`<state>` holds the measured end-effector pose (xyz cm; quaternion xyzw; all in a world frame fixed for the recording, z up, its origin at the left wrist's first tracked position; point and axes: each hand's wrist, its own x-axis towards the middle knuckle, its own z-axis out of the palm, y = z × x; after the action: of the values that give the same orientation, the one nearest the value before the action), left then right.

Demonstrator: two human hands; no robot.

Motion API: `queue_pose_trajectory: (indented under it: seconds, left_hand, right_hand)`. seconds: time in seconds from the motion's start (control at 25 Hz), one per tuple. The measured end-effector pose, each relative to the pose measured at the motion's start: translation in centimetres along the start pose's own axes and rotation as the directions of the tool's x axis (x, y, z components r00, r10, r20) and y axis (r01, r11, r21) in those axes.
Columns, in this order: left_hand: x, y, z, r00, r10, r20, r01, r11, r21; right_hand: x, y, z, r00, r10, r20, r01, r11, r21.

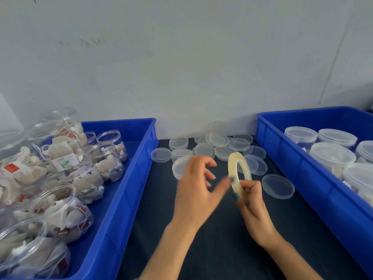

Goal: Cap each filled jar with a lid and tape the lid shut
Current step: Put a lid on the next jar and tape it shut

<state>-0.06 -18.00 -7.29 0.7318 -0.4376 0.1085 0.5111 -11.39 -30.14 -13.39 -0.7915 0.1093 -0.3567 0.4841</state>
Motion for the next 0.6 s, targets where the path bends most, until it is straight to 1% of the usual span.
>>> queue_pose_trajectory:
  seconds: [0.04,0.08,0.12,0.16,0.2,0.28,0.36,0.4,0.44,0.48,0.6]
  left_hand:
    - [-0.5,0.2,0.6,0.989,-0.065,0.135,0.058,0.997,0.052]
    - [-1.1,0.4,1.1,0.971,-0.135,0.199,0.132,0.991,0.029]
    - [-1.6,0.5,1.7,0.963,-0.186,0.194,0.196,0.98,-0.037]
    - [-1.9,0.3,2.1,0.965,-0.213,0.156,0.226,0.971,-0.075]
    - [-1.9,0.2,2.0,0.97,-0.213,0.115,0.219,0.974,-0.05]
    - [-1.6,-0.6,1.3,0.979,-0.185,0.083,0.177,0.98,0.097]
    - [-1.4,-1.2,0.5,0.98,-0.15,0.133,0.122,0.972,0.2]
    - [-1.4,-1.3,0.3,0.978,-0.133,0.159,0.095,0.97,0.224]
    - [-1.5,-1.3,0.1,0.978,-0.116,0.172,0.074,0.97,0.231]
    - [-1.4,-1.4,0.0,0.979,-0.091,0.185,0.05,0.975,0.216]
    - [-1.5,-2.0,-0.3,0.969,-0.023,0.246,-0.004,0.994,0.106]
  right_hand:
    - [0.0,-0.1,0.3,0.999,-0.03,0.011,0.03,0.999,0.012]
    - [0.0,-0.2,0.5,0.998,-0.049,0.033,0.049,0.999,0.007]
    - [0.0,-0.1,0.6,0.997,-0.059,0.056,0.06,0.998,-0.008]
    - [0.2,0.0,0.4,0.995,-0.069,0.073,0.071,0.997,-0.034]
    - [0.3,0.1,0.1,0.993,-0.098,0.071,0.104,0.991,-0.086]
    - [0.6,0.4,-0.6,0.981,-0.194,-0.004,0.187,0.95,-0.249]
    - [0.7,1.0,-1.0,0.95,-0.276,-0.147,0.202,0.899,-0.388]
    - [0.8,1.2,-1.1,0.934,-0.297,-0.199,0.193,0.888,-0.418]
    - [0.9,1.2,-1.2,0.934,-0.284,-0.215,0.18,0.896,-0.406]
    - [1.0,1.2,-1.1,0.951,-0.249,-0.186,0.172,0.921,-0.35]
    - [1.2,1.4,-1.1,0.988,-0.154,-0.006,0.15,0.968,-0.2]
